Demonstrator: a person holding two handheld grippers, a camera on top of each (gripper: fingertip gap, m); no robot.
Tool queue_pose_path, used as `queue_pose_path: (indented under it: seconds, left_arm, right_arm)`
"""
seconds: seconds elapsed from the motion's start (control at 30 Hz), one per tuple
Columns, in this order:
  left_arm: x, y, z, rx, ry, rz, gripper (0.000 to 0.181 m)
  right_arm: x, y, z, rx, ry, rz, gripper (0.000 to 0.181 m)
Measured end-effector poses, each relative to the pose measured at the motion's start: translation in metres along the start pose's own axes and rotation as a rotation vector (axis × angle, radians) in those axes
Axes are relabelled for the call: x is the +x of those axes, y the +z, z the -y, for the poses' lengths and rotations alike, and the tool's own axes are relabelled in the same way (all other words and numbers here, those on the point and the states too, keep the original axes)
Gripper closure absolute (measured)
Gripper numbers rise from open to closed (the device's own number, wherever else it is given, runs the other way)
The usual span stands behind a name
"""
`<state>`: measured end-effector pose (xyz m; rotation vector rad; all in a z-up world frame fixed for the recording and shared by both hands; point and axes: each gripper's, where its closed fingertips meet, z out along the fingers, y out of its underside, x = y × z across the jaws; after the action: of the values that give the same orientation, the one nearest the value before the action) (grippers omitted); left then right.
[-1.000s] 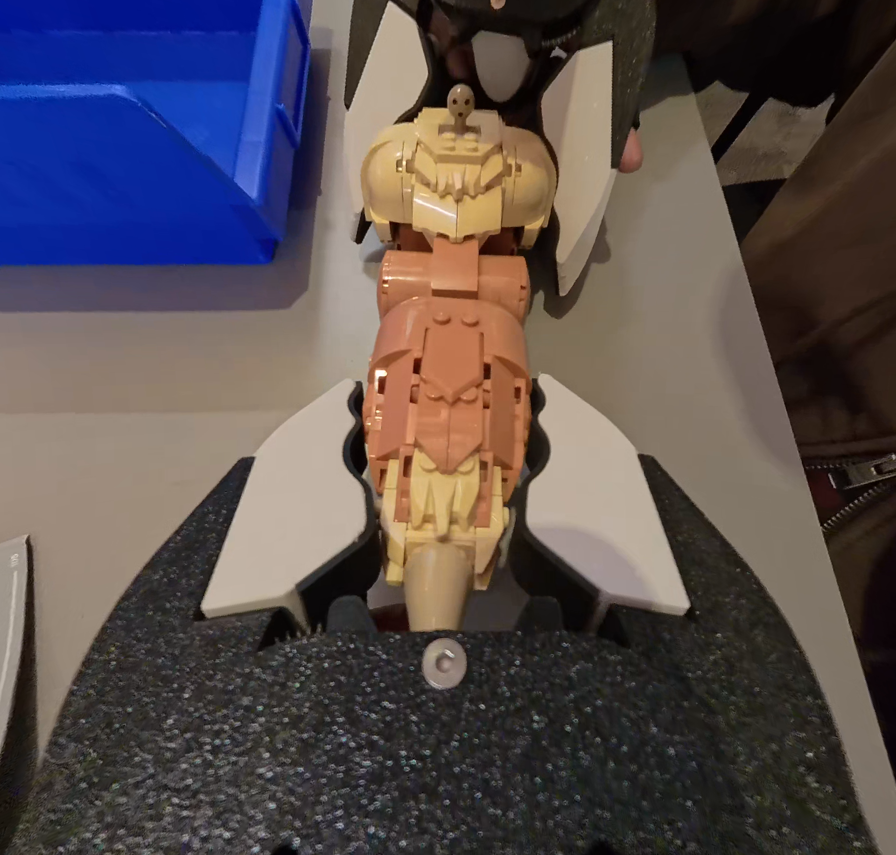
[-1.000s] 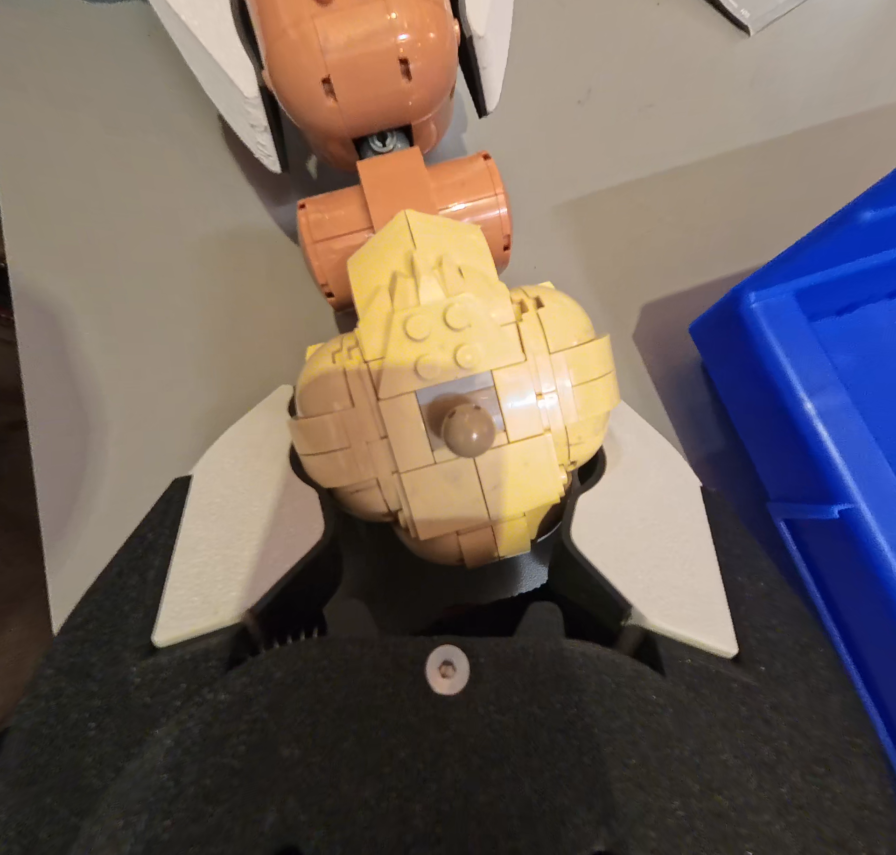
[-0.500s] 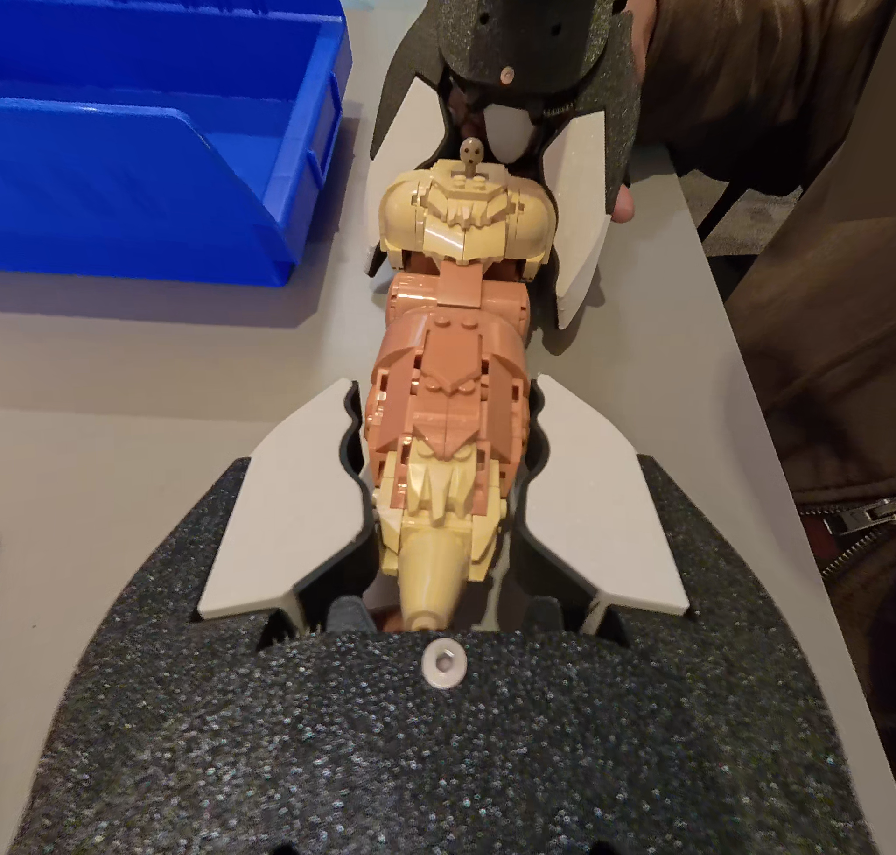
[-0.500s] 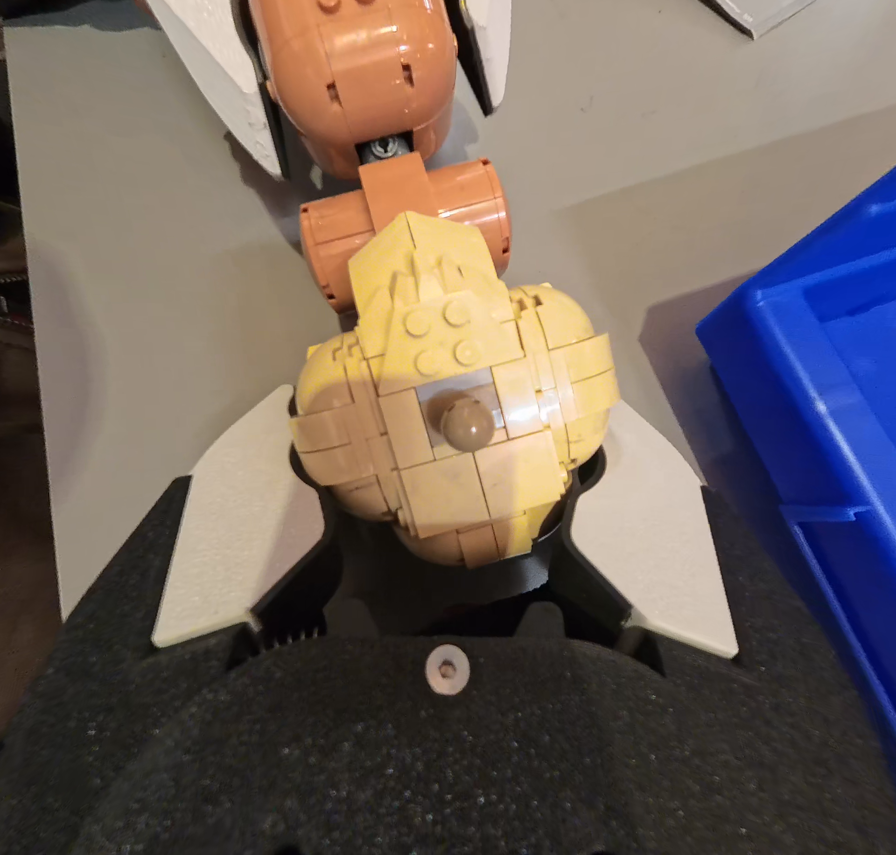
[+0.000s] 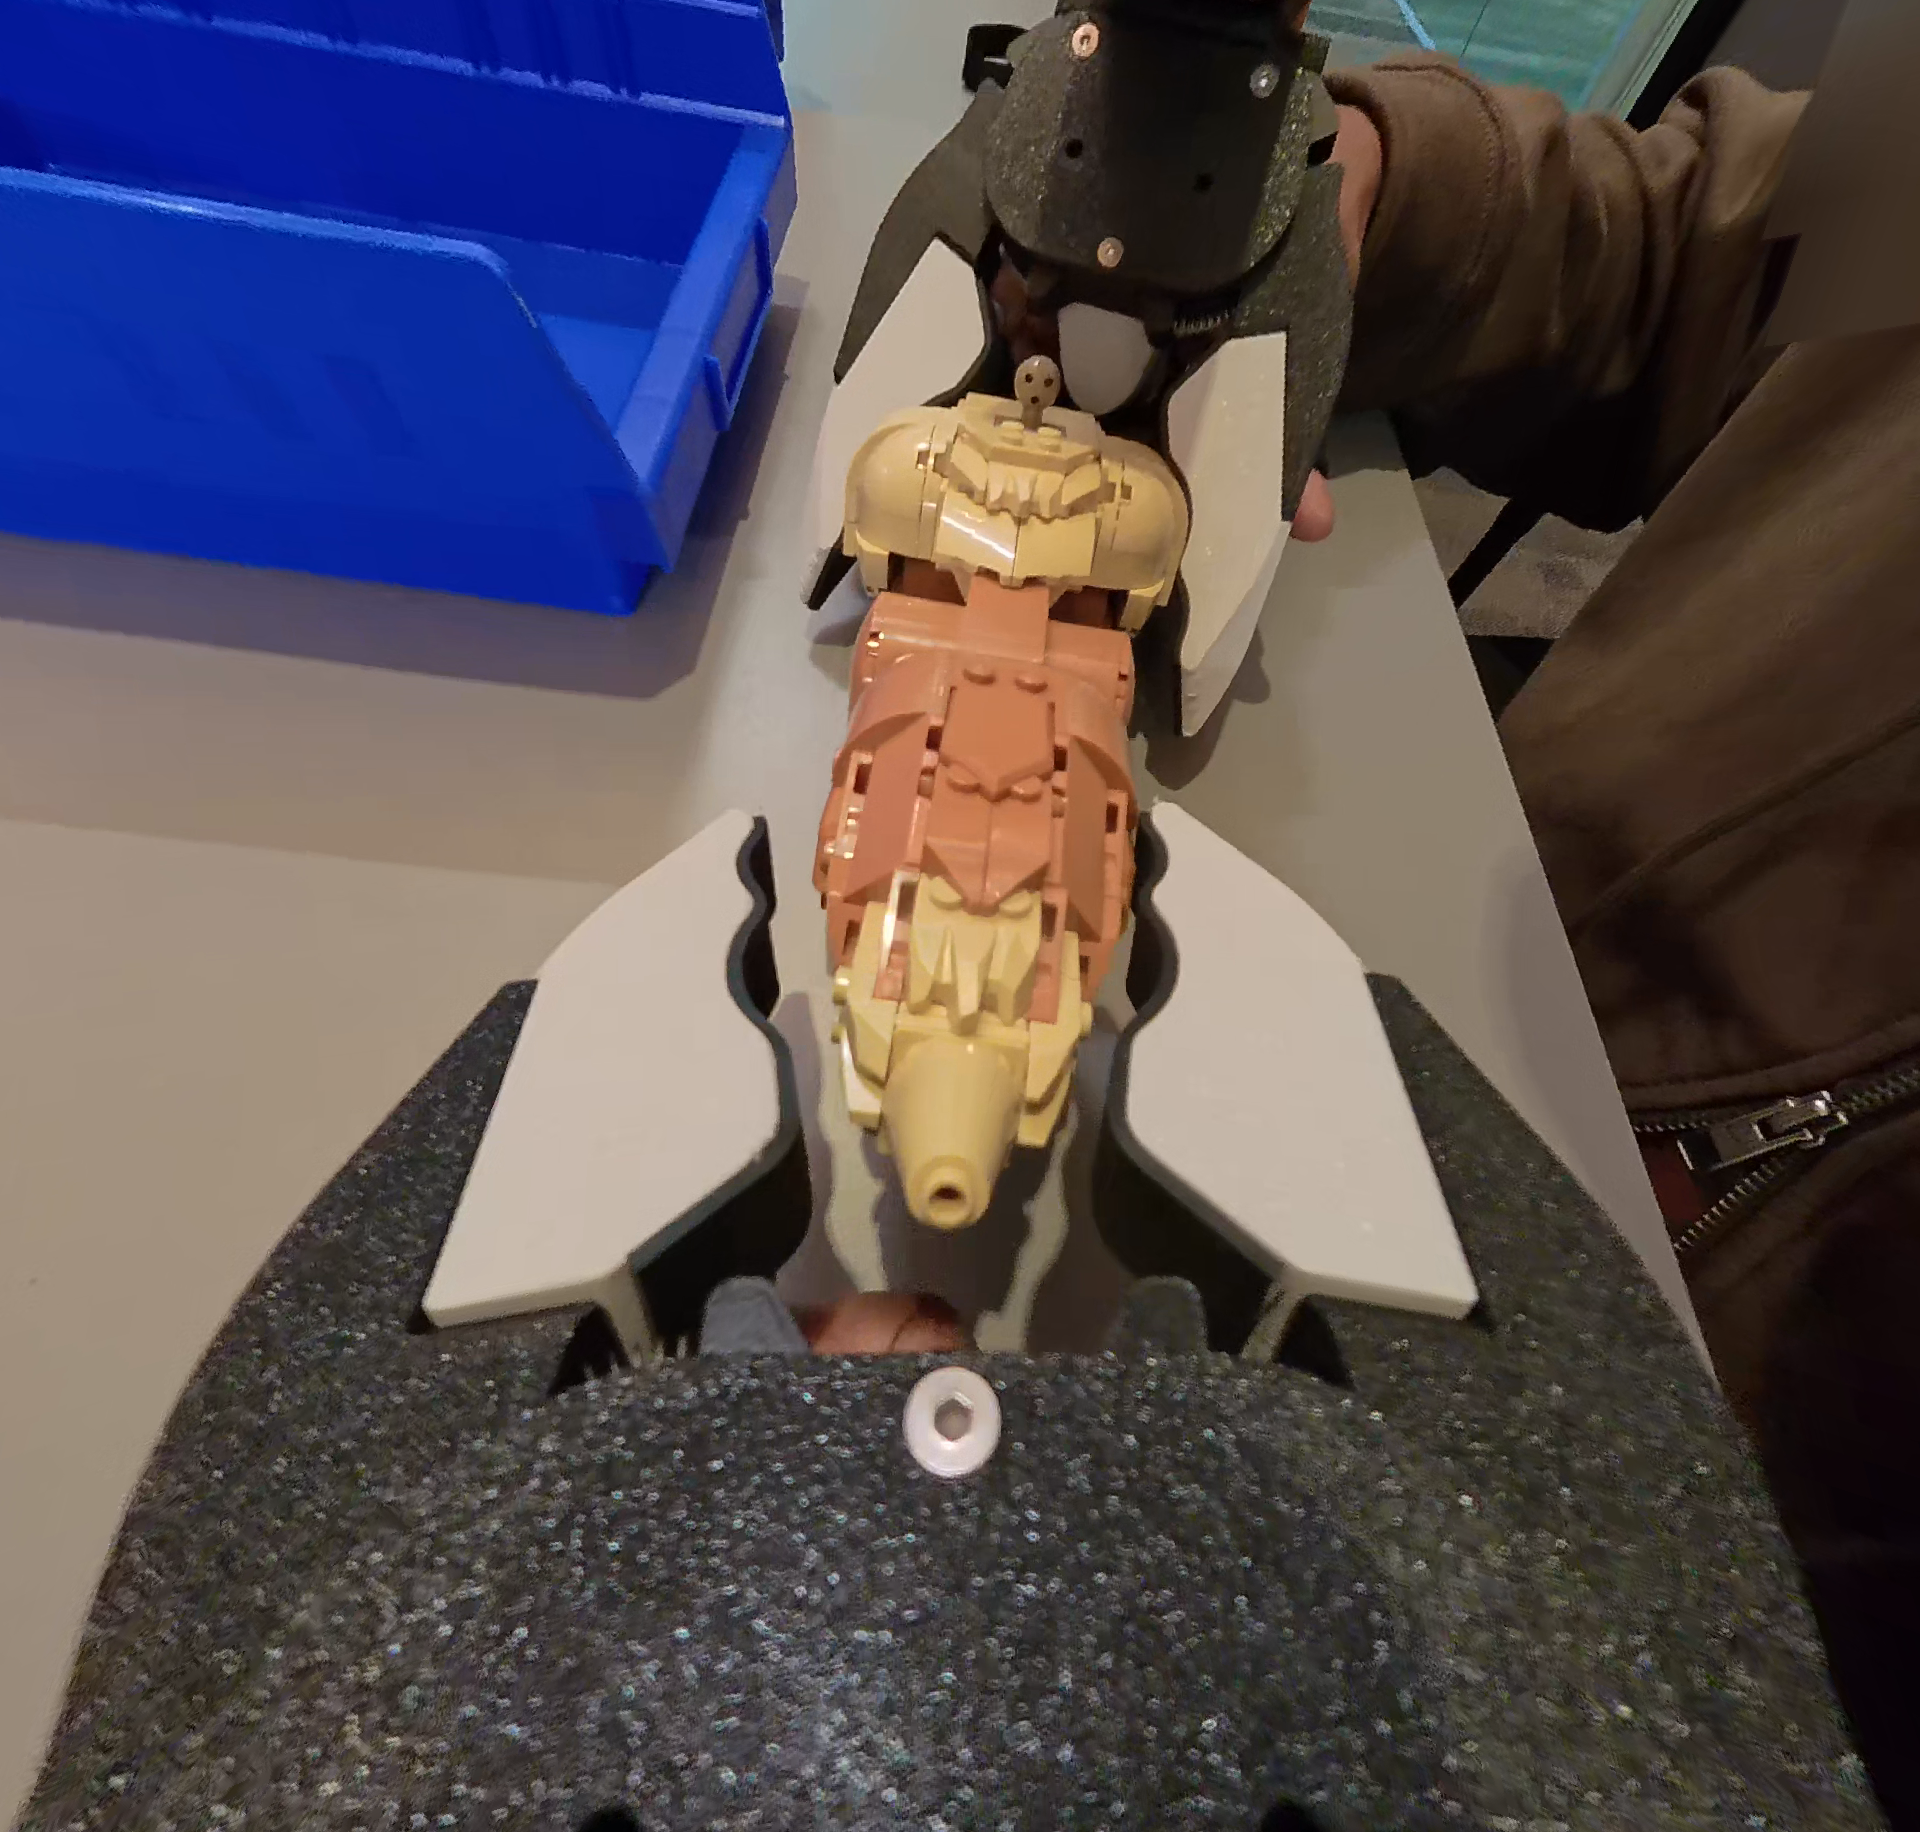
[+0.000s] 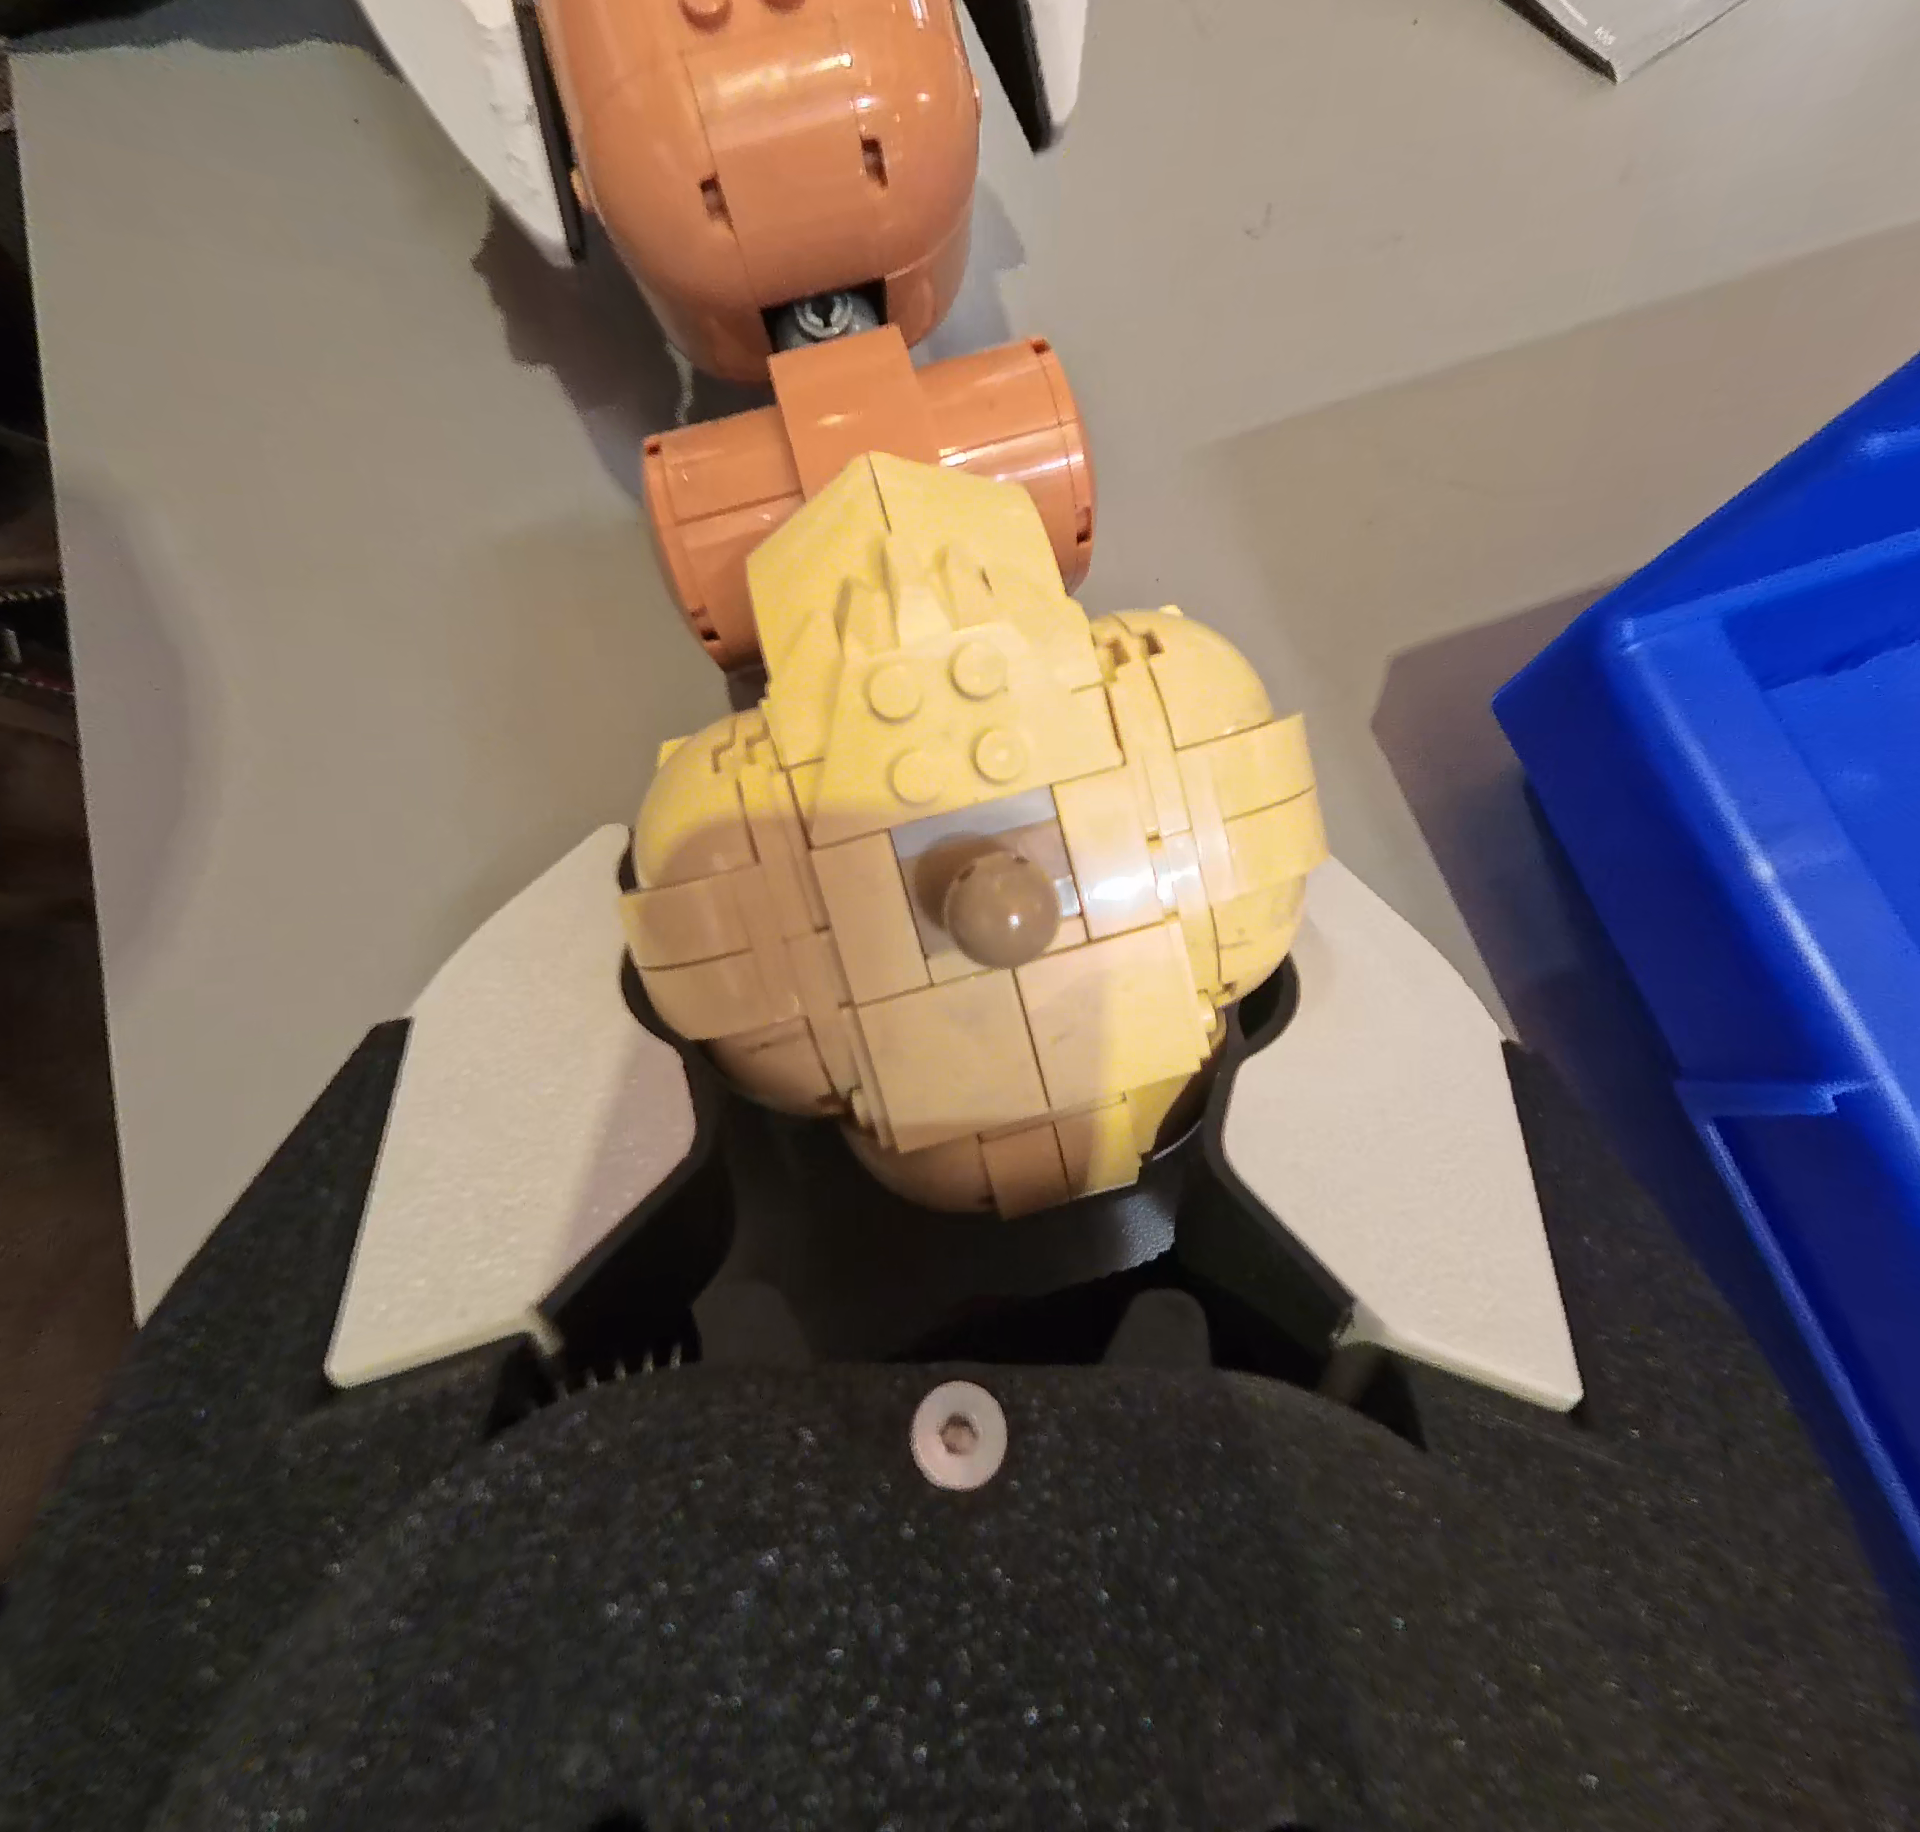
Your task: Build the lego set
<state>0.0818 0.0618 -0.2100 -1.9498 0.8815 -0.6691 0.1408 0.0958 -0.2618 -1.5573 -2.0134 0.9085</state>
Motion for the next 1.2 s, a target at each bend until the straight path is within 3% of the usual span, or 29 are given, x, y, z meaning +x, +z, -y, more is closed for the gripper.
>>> queue_pose_path:
  seconds: [0.03, 0.43, 0.73, 0.87, 1.1, 1.2]
  left_arm:
    - [0.0, -0.001, -0.001, 0.004, -0.01, -0.001, 0.115]
    - [0.002, -0.014, -0.006, 0.049, -0.077, -0.004, 0.114]
    - [0.007, -0.033, -0.011, 0.099, -0.097, 0.024, 0.111]
    - [0.009, -0.044, -0.015, 0.133, -0.113, 0.061, 0.11]
    - [0.025, -0.063, -0.027, 0.2, -0.138, 0.112, 0.111]
    - [0.033, -0.072, -0.031, 0.245, -0.147, 0.12, 0.112]
  right_arm:
    - [0.0, 0.0, 0.0, 0.0, 0.0, 0.0, 0.071]
    - [-0.003, -0.002, 0.001, 0.032, -0.006, 0.005, 0.07]
    - [-0.001, -0.038, 0.015, 0.012, -0.096, -0.062, 0.066]
    - [-0.004, -0.039, 0.023, -0.132, -0.198, -0.087, 0.067]
    - [-0.001, -0.015, 0.007, -0.448, -0.24, -0.043, 0.059]
    - [-0.002, -0.01, 0.002, -0.524, -0.23, -0.021, 0.069]
